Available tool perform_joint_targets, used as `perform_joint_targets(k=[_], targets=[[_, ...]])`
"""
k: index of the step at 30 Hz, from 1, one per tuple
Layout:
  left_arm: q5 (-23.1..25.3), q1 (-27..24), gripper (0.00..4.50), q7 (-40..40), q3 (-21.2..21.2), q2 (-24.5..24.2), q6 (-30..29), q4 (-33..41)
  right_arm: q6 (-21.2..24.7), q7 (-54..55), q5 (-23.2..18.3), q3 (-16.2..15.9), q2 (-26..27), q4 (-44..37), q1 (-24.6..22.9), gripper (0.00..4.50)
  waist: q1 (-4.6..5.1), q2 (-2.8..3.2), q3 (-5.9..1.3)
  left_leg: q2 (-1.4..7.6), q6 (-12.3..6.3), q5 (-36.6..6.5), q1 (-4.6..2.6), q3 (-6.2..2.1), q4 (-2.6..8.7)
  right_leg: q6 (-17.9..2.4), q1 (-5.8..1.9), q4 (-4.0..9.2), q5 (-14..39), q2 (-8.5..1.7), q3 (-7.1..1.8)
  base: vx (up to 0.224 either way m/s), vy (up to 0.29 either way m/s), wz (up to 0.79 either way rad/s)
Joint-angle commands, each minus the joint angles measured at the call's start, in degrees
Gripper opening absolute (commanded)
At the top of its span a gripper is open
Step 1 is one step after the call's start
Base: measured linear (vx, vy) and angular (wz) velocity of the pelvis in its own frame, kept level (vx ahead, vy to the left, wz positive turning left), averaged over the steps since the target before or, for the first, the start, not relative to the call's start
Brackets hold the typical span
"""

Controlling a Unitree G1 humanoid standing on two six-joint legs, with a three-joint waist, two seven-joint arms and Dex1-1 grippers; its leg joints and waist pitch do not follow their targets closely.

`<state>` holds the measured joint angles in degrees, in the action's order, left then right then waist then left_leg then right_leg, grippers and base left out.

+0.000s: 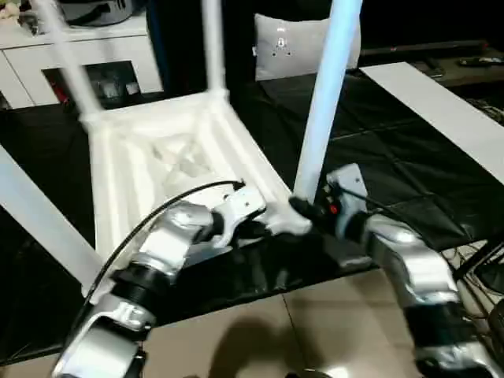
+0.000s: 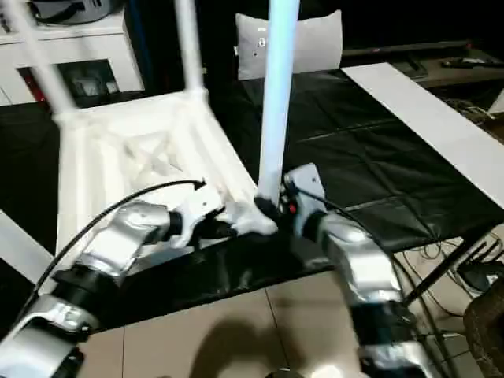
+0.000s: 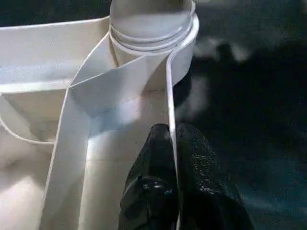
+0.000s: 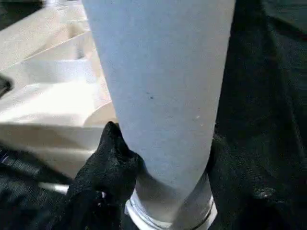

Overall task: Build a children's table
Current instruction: Rotate leg to tighten

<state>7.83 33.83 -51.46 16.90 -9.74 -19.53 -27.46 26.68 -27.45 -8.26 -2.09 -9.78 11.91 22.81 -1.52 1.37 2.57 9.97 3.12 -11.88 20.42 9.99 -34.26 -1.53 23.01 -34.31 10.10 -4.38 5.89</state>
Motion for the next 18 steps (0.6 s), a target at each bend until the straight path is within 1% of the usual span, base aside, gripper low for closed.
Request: perform_joint_targets(k=[1, 2, 3, 4, 5, 6, 8, 9, 10, 11, 12, 14, 15, 16, 17, 18], targets=[[-1.4, 0.1, 0.00, -1.7, 3.8, 3.8, 0.7, 3.5, -1.7, 3.8, 1.3, -0.3, 1.9, 2.2, 1.5, 1.95, -0.68, -0.56, -3.77, 2.73, -4.15, -4.3, 0.53, -1.16, 3.52, -9.4, -3.47, 4.56, 14.0, -4.55, -3.37, 0.000, 0.000, 0.00], [-0.6, 0.1, 0.00, -0.4, 3.9, 3.9, 0.6, 3.3, -2.3, 4.0, 0.7, 0.4, 2.4, 2.2, 1.3, 1.95, -0.80, -0.60, -3.89, 2.81, -4.69, -3.4, 0.55, -1.11, 3.46, -10.2, -3.51, 4.29, 11.4, -4.57, -3.43, 0.000, 0.000, 0.00], [-0.3, 0.1, 0.00, 0.0, 3.9, 3.9, 0.5, 3.3, -2.5, 4.0, 0.4, 0.6, 2.6, 2.2, 1.3, 1.95, -0.91, -0.54, -3.86, 2.83, -5.09, -3.0, 0.55, -1.10, 3.43, -10.9, -3.58, 4.12, 9.8, -4.55, -3.43, 0.000, 0.000, 0.00], [-0.3, 0.1, 0.00, 0.0, 3.9, 3.9, 0.5, 3.3, -2.5, 4.0, 0.4, 0.6, 2.6, 2.2, 1.3, 2.51, -0.95, -0.55, -3.84, 2.83, -5.28, -2.9, 0.59, -1.11, 3.45, -11.1, -3.63, 4.09, 9.3, -4.57, -3.45, 0.000, 0.000, 0.00], [0.0, 0.0, 0.00, 0.5, 3.9, 3.9, 0.4, 3.3, -2.7, 3.9, 0.3, 0.8, 2.4, 1.9, 0.9, 2.65, -0.95, -0.50, -3.80, 2.91, -5.48, -3.0, 0.60, -1.16, 3.50, -11.5, -3.72, 4.00, 8.8, -4.57, -3.40, 0.000, 0.000, 0.00], [0.1, -0.3, 0.00, 0.4, 3.9, 3.6, 0.4, 3.5, -3.4, 2.3, -0.2, 1.0, 1.6, 1.1, 0.2, 2.64, -0.98, -0.33, -3.78, 2.98, -5.51, -3.4, 0.46, -1.16, 3.50, -11.6, -3.67, 4.06, 9.0, -4.63, -3.42, 0.000, 0.000, 0.00], [0.1, -0.4, 0.00, 0.3, 4.0, 3.4, 0.4, 3.7, -3.9, 1.1, -0.5, 1.1, 1.0, 0.6, -0.4, 2.69, -1.19, -0.40, -3.79, 3.09, -5.52, -4.0, 0.34, -1.06, 3.47, -11.9, -3.71, 4.08, 9.1, -4.70, -3.52, 0.000, 0.000, 0.00], [0.1, -0.4, 0.00, 0.3, 4.0, 3.4, 0.4, 3.7, -3.9, 1.1, -0.5, 1.1, 1.0, 0.6, -0.4, 2.91, -1.51, -0.36, -3.77, 3.15, -5.65, -3.5, 0.21, -1.02, 3.48, -12.1, -3.57, 4.01, 8.3, -4.67, -3.61, 0.000, 0.000, 0.00], [0.1, -0.5, 0.00, 0.0, 4.1, 2.9, 1.3, 3.5, -4.5, -0.5, -1.0, 1.1, 0.0, 0.1, -0.9, 3.02, -1.69, -0.36, -3.76, 3.16, -5.63, -3.4, 0.20, -1.03, 3.50, -12.1, -3.59, 3.95, 8.2, -4.65, -3.59, 0.000, 0.000, 0.00], [0.3, -0.5, 0.00, -0.7, 4.2, 2.1, 2.8, 2.8, -6.1, -3.6, -1.5, 1.0, -1.9, -0.8, -1.7, 3.06, -2.04, -0.22, -3.76, 3.15, -5.60, -3.7, 0.11, -0.98, 3.45, -12.1, -3.62, 3.96, 8.0, -4.67, -3.60, 0.000, 0.000, 0.00], [0.3, -0.4, 0.00, -0.9, 4.3, 1.8, 3.3, 2.6, -6.6, -4.6, -1.6, 0.9, -2.6, -1.0, -2.0, 3.08, -2.26, 0.16, -3.77, 3.15, -5.53, -4.1, 0.06, -1.02, 3.43, -12.1, -3.62, 3.96, 7.8, -4.74, -3.62, 0.000, 0.000, 0.00], [0.7, -0.6, 0.00, -2.9, 4.9, 0.0, 7.0, 1.4, -9.9, -10.9, -2.5, 0.6, -6.6, -2.3, -3.6, 3.35, -2.74, -0.08, -3.78, 3.23, -5.86, -5.2, 0.10, -1.07, 3.44, -11.5, -3.82, 3.99, 7.3, -4.72, -3.60, 0.000, 0.000, 0.00], [0.4, -1.2, 0.00, -5.1, 5.4, -1.1, 9.2, 1.2, -10.9, -15.1, -3.4, 0.7, -9.1, -2.9, -4.6, 3.35, -2.92, 0.13, -3.76, 3.17, -6.03, -5.1, 0.18, -1.09, 3.43, -11.6, -3.88, 3.92, 7.1, -4.78, -3.62, 0.000, 0.000, 0.00], [0.4, -1.3, 0.00, -5.4, 5.5, -1.3, 9.5, 1.2, -11.0, -15.6, -3.6, 0.7, -9.5, -3.0, -4.7, 3.35, -3.06, 0.02, -3.71, 3.14, -6.21, -5.6, 0.15, -1.02, 3.39, -11.4, -3.85, 4.16, 7.6, -4.75, -3.58, 0.000, 0.000, 0.00], [0.1, -1.8, 0.00, -7.7, 6.1, -2.4, 11.2, 1.0, -11.5, -19.7, -4.6, 0.9, -12.1, -3.4, -5.6, 3.55, -3.29, -0.10, -3.68, 3.15, -6.28, -5.8, 0.17, -1.05, 3.45, -11.2, -3.93, 4.16, 8.5, -4.77, -3.57, 0.000, 0.000, 0.00], [0.0, -1.8, 0.00, -8.1, 6.2, -2.7, 11.6, 0.9, -11.6, -20.5, -4.8, 1.0, -12.6, -3.5, -5.7, 3.63, -3.39, -0.16, -3.59, 3.14, -6.31, -6.6, 0.19, -1.00, 3.47, -10.9, -3.89, 4.36, 10.1, -4.77, -3.54, 0.000, 0.000, 0.00]])
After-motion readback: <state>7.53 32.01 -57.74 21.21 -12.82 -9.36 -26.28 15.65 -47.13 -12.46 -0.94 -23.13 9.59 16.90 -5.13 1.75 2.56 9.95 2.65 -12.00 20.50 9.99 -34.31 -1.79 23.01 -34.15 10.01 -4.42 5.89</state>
